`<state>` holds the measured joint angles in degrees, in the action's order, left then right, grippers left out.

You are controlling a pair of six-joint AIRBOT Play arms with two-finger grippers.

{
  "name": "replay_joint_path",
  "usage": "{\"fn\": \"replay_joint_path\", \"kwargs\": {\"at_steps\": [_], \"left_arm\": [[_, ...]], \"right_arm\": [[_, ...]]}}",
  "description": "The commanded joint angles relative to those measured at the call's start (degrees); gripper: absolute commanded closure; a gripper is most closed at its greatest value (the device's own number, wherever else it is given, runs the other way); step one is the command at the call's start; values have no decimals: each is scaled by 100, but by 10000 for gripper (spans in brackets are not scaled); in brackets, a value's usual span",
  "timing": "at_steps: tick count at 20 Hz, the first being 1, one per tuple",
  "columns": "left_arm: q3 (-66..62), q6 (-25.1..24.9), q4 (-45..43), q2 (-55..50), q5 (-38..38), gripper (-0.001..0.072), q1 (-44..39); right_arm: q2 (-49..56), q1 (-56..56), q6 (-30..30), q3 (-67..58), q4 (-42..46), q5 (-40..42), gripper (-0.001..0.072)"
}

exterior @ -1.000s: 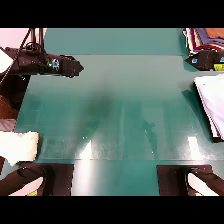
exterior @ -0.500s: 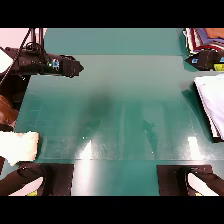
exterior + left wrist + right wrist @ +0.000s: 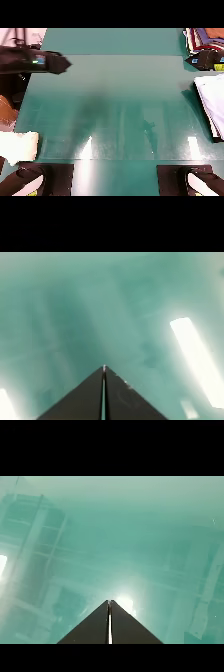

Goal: Fold the shirts.

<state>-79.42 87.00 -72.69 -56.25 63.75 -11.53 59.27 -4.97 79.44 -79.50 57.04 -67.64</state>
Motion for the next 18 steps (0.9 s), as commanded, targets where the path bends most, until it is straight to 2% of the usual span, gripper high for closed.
{"fn": "replay_joint_path", "kwargs": {"at_steps": [1,3,4,5,6,7,11,13,17,18], "left_arm": [[208,155,-1580,811,1303,683,791],[592,151,-2079,1191,1821,681,1305],[866,149,-2203,1318,2103,640,1591],[1147,151,-2256,1373,2330,343,1838],[1521,153,-2273,1403,2446,84,2083],[1932,151,-2280,1425,2455,105,2282],[3558,157,-2612,1429,2223,105,2710],[4212,356,-2979,1429,2035,105,2830],[4621,623,-3108,1438,1777,107,2920],[4618,660,-3108,1443,1779,151,2920]], "right_arm": [[-2,-7,0,-4,0,-2,696],[-2,-7,2,-4,0,4,696],[-2,-7,2,-4,0,2,695],[-2,-7,2,-4,0,0,695],[-2,-7,2,-4,0,0,696],[-2,-7,2,-4,0,0,695],[-2,-7,2,-4,0,17,696],[0,-7,0,-4,2,17,695],[15,-7,0,-4,4,20,695],[17,-7,0,-4,4,20,695]]}}
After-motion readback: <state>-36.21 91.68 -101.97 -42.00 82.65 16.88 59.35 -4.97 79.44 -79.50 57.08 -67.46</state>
